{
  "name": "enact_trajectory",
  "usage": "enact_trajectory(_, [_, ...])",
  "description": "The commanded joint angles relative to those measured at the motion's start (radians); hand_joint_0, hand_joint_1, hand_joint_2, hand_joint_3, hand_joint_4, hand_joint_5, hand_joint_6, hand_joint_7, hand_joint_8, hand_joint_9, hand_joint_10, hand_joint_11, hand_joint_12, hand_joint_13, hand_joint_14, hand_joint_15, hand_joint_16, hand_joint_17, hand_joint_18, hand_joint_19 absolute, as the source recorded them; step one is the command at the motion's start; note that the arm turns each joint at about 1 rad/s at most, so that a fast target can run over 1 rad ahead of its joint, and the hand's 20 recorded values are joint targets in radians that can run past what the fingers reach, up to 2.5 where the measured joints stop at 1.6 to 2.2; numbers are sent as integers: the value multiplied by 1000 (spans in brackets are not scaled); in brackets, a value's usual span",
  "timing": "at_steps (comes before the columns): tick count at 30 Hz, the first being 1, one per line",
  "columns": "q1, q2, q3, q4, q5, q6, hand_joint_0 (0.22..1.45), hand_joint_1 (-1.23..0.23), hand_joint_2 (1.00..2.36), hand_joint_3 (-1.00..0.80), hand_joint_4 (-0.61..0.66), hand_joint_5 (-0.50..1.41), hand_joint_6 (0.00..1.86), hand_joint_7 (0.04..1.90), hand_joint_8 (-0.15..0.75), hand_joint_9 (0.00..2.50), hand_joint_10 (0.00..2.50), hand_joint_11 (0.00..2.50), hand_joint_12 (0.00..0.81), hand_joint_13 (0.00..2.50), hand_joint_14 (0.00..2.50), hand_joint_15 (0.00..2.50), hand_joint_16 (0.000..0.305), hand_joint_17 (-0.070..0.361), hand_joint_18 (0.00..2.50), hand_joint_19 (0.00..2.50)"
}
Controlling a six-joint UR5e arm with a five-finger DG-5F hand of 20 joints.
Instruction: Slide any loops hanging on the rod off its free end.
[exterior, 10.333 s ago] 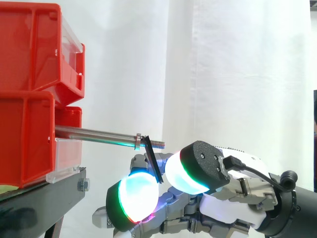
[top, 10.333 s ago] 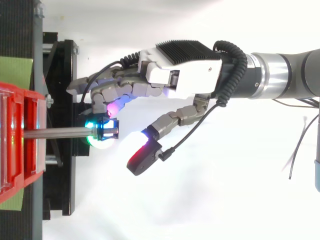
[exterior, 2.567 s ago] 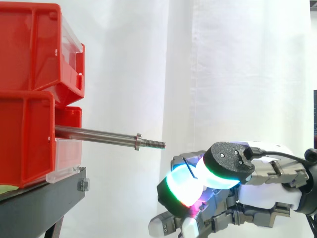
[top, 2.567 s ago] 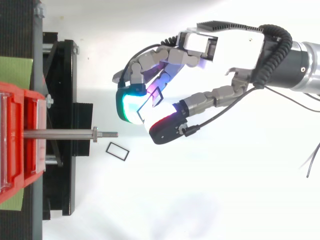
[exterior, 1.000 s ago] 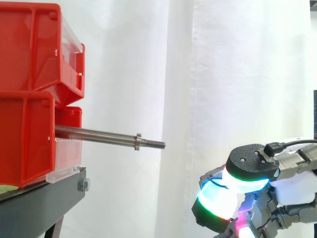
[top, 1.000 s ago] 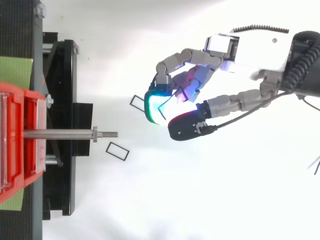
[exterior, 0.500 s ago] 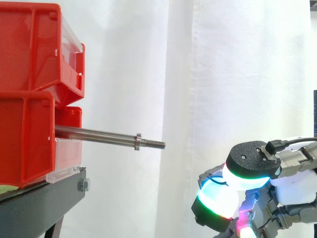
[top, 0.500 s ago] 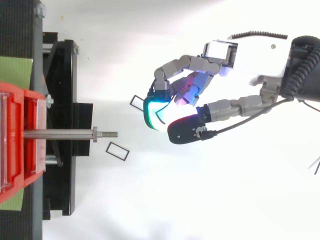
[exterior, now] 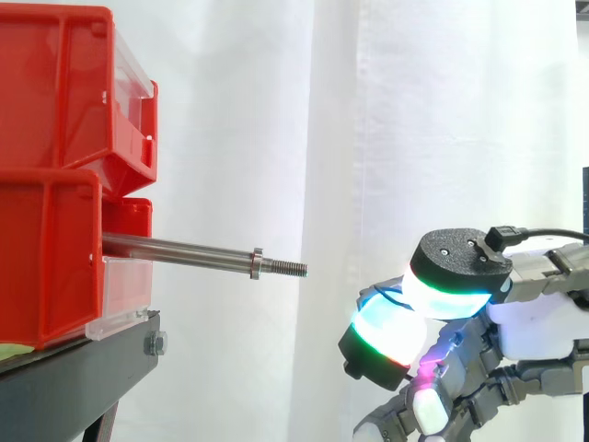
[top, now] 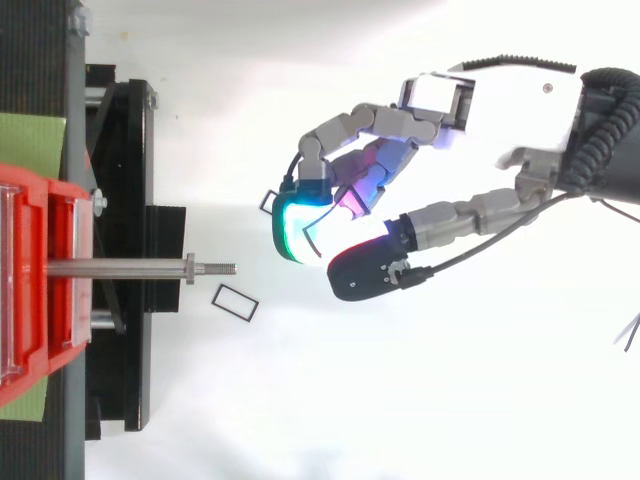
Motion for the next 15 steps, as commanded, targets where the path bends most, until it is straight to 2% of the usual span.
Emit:
enact_trajectory(1, [0, 0, 1, -4, 1, 4, 592, -759, 1003, -87, -113, -86, 831, 1073, 285, 1025, 9, 261, 379, 603, 3, 89, 57, 127, 739, 275])
enact_trajectory(9, [6, 1, -1, -25, 1, 6, 594, -763, 1005, -81, -118, -93, 842, 1085, 277, 1016, 10, 277, 373, 602, 3, 92, 55, 124, 738, 273])
enact_trajectory(15, [12, 1, -1, -76, 1, 25, 594, -775, 1006, -69, -116, -98, 856, 1058, 273, 1010, 10, 281, 373, 606, 4, 96, 55, 124, 739, 272])
